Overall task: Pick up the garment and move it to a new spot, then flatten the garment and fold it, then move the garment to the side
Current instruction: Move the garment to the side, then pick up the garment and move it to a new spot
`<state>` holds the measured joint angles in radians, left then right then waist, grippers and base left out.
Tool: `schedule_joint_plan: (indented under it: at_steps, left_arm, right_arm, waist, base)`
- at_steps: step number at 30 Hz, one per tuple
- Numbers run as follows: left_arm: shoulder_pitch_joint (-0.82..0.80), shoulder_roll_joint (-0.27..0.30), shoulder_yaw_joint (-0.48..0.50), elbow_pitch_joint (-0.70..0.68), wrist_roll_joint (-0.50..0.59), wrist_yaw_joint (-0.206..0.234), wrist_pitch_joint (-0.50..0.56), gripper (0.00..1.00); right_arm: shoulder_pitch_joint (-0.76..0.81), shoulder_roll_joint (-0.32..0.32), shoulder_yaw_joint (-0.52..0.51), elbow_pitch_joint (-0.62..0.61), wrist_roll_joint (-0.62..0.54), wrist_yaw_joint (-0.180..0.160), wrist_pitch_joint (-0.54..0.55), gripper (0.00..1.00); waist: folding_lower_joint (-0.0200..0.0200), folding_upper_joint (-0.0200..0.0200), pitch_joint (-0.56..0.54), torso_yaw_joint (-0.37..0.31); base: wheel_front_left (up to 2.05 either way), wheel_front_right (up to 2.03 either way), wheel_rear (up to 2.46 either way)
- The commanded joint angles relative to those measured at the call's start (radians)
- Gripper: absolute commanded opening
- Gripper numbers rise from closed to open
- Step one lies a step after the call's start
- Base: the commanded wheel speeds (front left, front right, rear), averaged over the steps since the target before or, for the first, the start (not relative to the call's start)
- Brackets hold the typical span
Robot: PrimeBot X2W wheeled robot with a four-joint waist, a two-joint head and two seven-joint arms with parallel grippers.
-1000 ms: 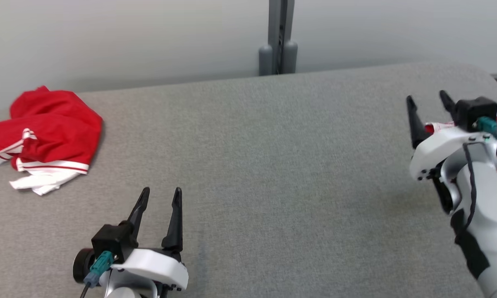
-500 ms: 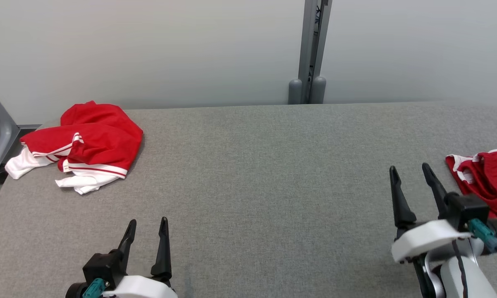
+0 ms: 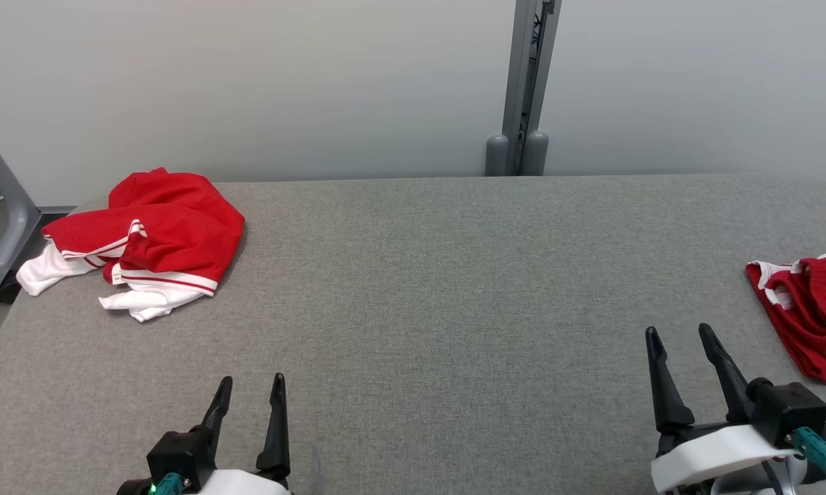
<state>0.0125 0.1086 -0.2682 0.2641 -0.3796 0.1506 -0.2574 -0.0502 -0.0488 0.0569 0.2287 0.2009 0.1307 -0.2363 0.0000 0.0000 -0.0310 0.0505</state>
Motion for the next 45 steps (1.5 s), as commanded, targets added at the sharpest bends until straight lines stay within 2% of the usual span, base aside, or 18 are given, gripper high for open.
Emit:
schedule_joint_plan:
  at_steps: [1, 15, 22, 28, 40, 45]
  left_arm:
    - [-0.005, 0.004, 0.001, 0.001, 0.003, 0.001, -0.006, 1.00]
    - [-0.025, 0.008, -0.010, 0.008, 0.004, -0.004, -0.007, 1.00]
    - [-0.029, 0.008, -0.013, 0.010, 0.002, -0.004, -0.007, 1.00]
    - [-0.042, 0.016, -0.013, 0.006, 0.007, 0.000, -0.008, 1.00]
    - [-0.035, 0.035, 0.003, -0.007, -0.002, 0.007, -0.007, 1.00]
    - [-0.028, 0.037, 0.007, -0.012, -0.007, 0.013, -0.008, 1.00]
  right_arm:
    - [0.011, -0.004, -0.003, -0.009, 0.005, 0.000, 0.004, 1.00]
    - [0.030, -0.004, -0.020, -0.029, 0.004, 0.000, 0.019, 1.00]
    - [0.034, -0.004, -0.030, -0.034, 0.000, 0.000, 0.022, 1.00]
    - [0.026, -0.004, -0.029, -0.039, 0.009, 0.000, 0.019, 1.00]
    - [0.006, -0.004, -0.004, -0.032, 0.025, 0.000, 0.010, 1.00]
    - [-0.003, -0.004, 0.005, -0.026, 0.025, 0.000, 0.010, 1.00]
  waist:
    - [0.0000, 0.0000, 0.000, -0.001]
    - [0.0000, 0.0000, 0.003, 0.010]
    - [0.0000, 0.0000, 0.003, 0.044]
    - [0.0000, 0.0000, 0.003, 0.134]
    - [0.0000, 0.0000, 0.015, 0.389]
    - [0.0000, 0.0000, 0.020, 0.450]
  base:
    - [0.00, 0.00, 0.00]
    - [0.00, 0.00, 0.00]
    - [0.00, 0.00, 0.00]
    - [0.00, 0.00, 0.00]
    - [0.00, 0.00, 0.00]
    - [0.00, 0.00, 0.00]
